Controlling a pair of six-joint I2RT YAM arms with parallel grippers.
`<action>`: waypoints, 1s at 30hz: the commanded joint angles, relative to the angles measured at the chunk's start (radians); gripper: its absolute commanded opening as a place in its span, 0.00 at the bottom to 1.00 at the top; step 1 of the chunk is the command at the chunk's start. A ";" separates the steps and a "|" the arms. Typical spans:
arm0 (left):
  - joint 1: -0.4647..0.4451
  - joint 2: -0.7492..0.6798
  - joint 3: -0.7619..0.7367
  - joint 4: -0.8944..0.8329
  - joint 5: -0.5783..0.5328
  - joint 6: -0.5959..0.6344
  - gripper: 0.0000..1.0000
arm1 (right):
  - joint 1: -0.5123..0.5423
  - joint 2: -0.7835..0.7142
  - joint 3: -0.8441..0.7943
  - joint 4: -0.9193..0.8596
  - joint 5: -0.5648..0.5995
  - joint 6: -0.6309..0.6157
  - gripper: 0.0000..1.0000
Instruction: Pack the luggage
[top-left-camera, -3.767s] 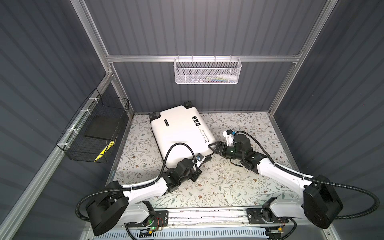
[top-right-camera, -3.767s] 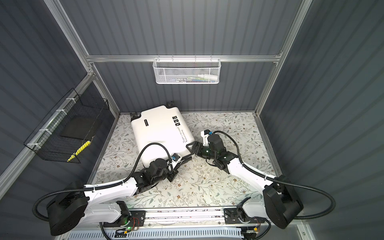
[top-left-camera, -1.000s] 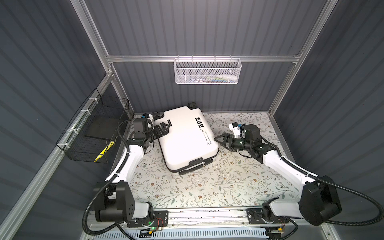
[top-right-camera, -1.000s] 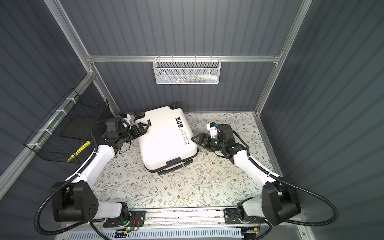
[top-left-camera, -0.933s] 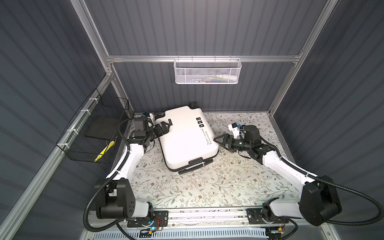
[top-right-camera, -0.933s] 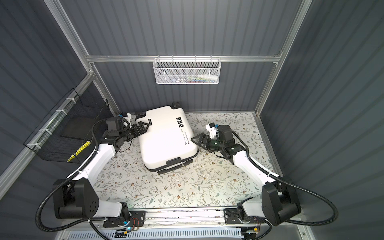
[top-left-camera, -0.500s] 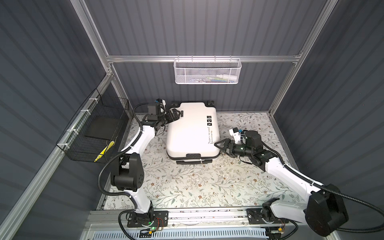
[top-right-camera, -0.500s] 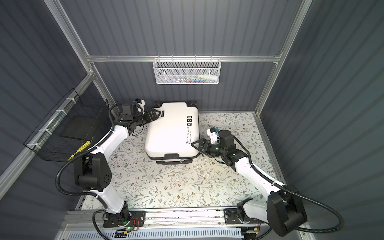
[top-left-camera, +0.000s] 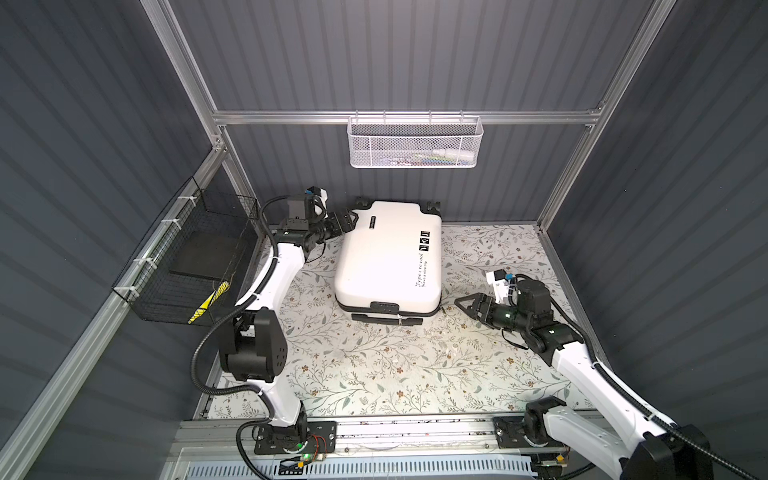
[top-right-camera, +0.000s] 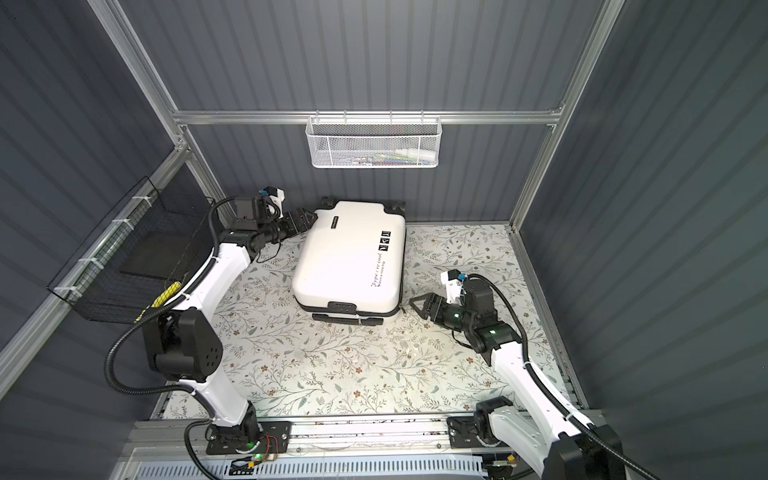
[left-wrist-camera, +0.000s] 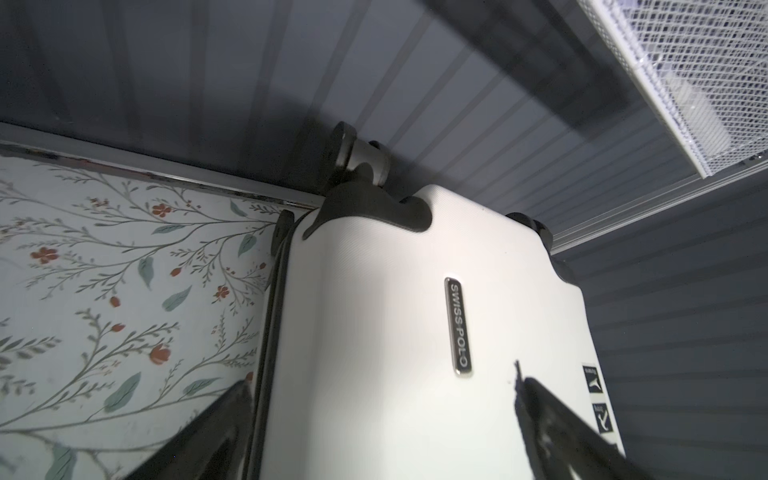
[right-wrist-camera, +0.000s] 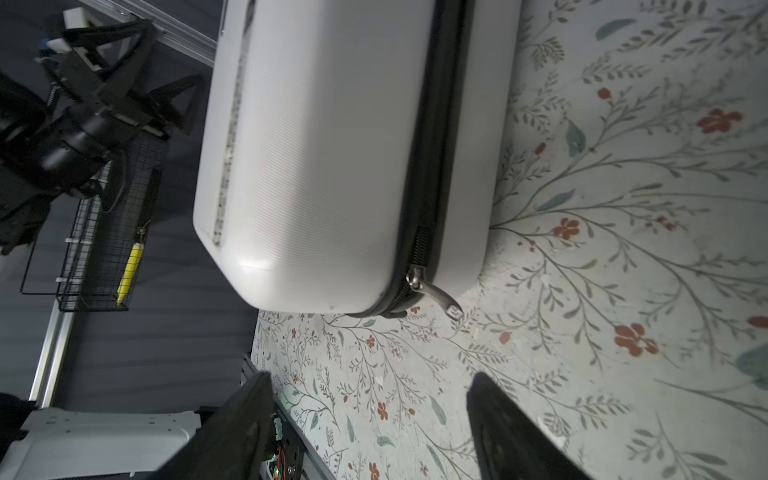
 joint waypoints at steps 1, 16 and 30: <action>-0.006 -0.122 -0.072 0.001 0.009 -0.027 1.00 | -0.004 0.019 -0.023 0.017 0.007 -0.098 0.66; -0.007 -0.492 -0.446 0.039 0.054 -0.163 1.00 | -0.001 0.287 -0.096 0.401 -0.125 -0.167 0.41; -0.009 -0.601 -0.566 -0.012 0.070 -0.156 1.00 | 0.025 0.479 -0.094 0.642 -0.225 -0.159 0.45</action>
